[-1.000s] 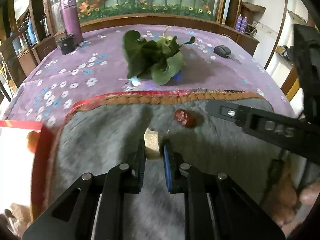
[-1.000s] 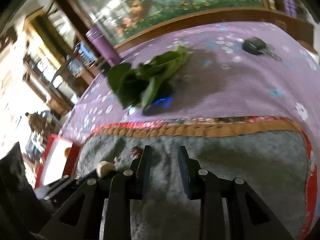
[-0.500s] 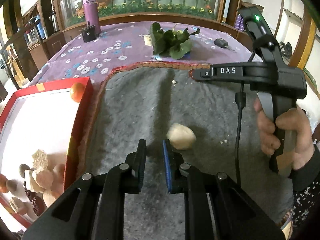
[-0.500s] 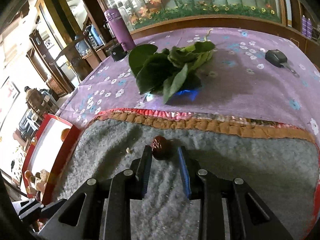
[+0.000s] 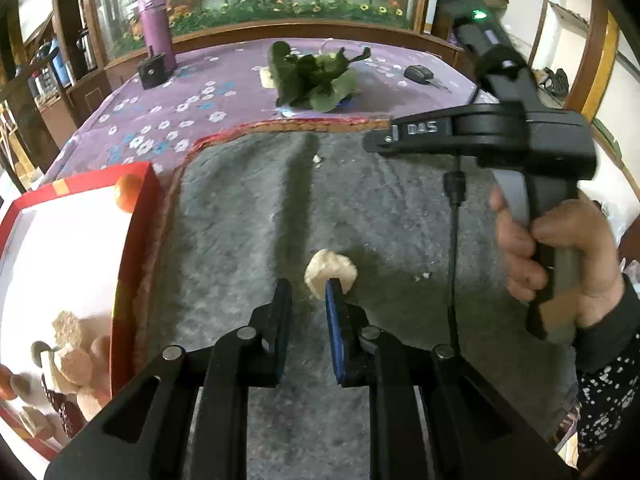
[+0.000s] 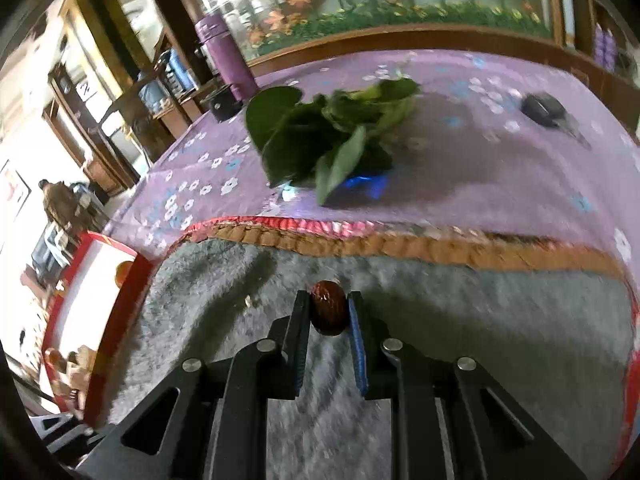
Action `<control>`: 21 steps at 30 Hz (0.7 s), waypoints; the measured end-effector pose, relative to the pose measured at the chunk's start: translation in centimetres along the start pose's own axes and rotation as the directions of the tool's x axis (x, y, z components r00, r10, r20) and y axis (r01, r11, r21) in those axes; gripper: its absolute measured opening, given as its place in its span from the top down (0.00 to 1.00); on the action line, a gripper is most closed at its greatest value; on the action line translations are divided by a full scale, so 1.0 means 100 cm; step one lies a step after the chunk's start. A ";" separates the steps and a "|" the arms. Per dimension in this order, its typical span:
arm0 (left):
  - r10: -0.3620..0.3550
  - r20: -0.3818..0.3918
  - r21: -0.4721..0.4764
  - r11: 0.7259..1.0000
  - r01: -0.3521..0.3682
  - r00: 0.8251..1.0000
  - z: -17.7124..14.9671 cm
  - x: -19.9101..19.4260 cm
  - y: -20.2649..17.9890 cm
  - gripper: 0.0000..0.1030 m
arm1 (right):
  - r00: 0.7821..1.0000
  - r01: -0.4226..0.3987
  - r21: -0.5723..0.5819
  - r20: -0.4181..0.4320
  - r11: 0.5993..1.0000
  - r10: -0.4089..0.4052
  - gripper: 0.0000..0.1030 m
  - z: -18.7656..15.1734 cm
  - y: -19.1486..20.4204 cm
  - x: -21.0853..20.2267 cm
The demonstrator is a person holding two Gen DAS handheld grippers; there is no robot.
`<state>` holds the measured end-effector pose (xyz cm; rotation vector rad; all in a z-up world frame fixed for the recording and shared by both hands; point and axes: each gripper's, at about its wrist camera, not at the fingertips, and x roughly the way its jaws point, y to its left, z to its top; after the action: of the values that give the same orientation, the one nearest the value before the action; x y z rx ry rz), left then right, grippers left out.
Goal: Organize fruits
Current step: 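Carry the cube and date over the white tray and open both tools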
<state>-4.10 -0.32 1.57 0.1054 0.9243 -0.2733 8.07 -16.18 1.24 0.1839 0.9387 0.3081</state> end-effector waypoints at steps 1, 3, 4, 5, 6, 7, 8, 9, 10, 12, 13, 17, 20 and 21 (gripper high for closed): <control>-0.003 0.000 0.016 1.000 0.003 1.000 0.003 0.001 -0.004 0.85 | 1.000 0.001 0.018 -0.007 1.000 -0.001 0.82 -0.002 -0.005 -0.006; -0.003 -0.007 0.045 0.999 0.003 1.000 0.007 0.007 -0.011 0.85 | 1.000 0.001 0.045 -0.012 0.999 -0.001 0.82 -0.005 -0.013 -0.015; 0.000 -0.011 0.062 0.998 0.001 1.000 0.009 0.011 -0.014 0.85 | 1.000 -0.014 0.064 -0.015 0.998 0.015 0.82 -0.008 -0.019 -0.021; 0.003 -0.004 0.070 0.998 -0.003 1.000 0.010 0.012 -0.016 0.84 | 0.999 -0.027 0.074 -0.015 0.997 0.028 0.82 -0.010 -0.022 -0.025; 0.009 0.003 0.079 0.997 -0.009 1.000 0.012 0.013 -0.017 0.84 | 0.999 -0.037 0.080 -0.014 0.996 0.038 0.82 -0.013 -0.023 -0.029; 0.008 0.001 0.081 0.997 -0.008 1.000 0.014 0.014 -0.017 0.84 | 0.998 -0.058 0.092 -0.009 0.994 0.059 0.82 -0.016 -0.027 -0.034; 0.007 -0.002 0.083 0.997 -0.007 1.000 0.015 0.014 -0.017 0.84 | 0.998 -0.068 0.098 -0.008 0.993 0.069 0.82 -0.018 -0.028 -0.036; 0.006 -0.006 0.089 0.996 -0.006 1.000 0.015 0.014 -0.017 0.84 | 0.997 -0.079 0.108 -0.009 0.991 0.080 0.82 -0.020 -0.030 -0.037; 0.006 -0.008 0.096 0.995 -0.005 1.000 0.015 0.013 -0.018 0.84 | 0.996 -0.084 0.118 -0.014 0.990 0.086 0.81 -0.022 -0.031 -0.037; -0.038 -0.010 0.089 0.995 0.039 0.999 0.013 0.010 -0.018 0.79 | 0.996 -0.080 0.122 -0.027 0.989 0.084 0.81 -0.023 -0.032 -0.034; -0.068 -0.012 0.081 0.994 0.069 0.998 0.012 0.009 -0.016 0.72 | 0.996 -0.077 0.121 -0.029 0.990 0.081 0.81 -0.022 -0.031 -0.033; -0.051 -0.001 0.096 0.994 0.051 0.999 0.009 0.012 -0.018 0.65 | 0.996 -0.082 0.113 -0.028 0.990 0.086 0.81 -0.023 -0.029 -0.033; -0.035 -0.004 0.082 0.996 0.036 0.999 0.012 0.015 -0.016 0.59 | 0.997 -0.071 0.106 -0.036 0.992 0.075 0.81 -0.024 -0.027 -0.030; -0.028 -0.011 0.064 0.998 0.028 1.000 0.013 0.016 -0.013 0.59 | 0.997 -0.068 0.107 -0.039 0.992 0.073 0.81 -0.025 -0.027 -0.029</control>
<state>-2.50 -2.15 1.11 0.1531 0.9279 -0.3287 4.93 -19.64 1.29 0.3089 0.9931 0.3291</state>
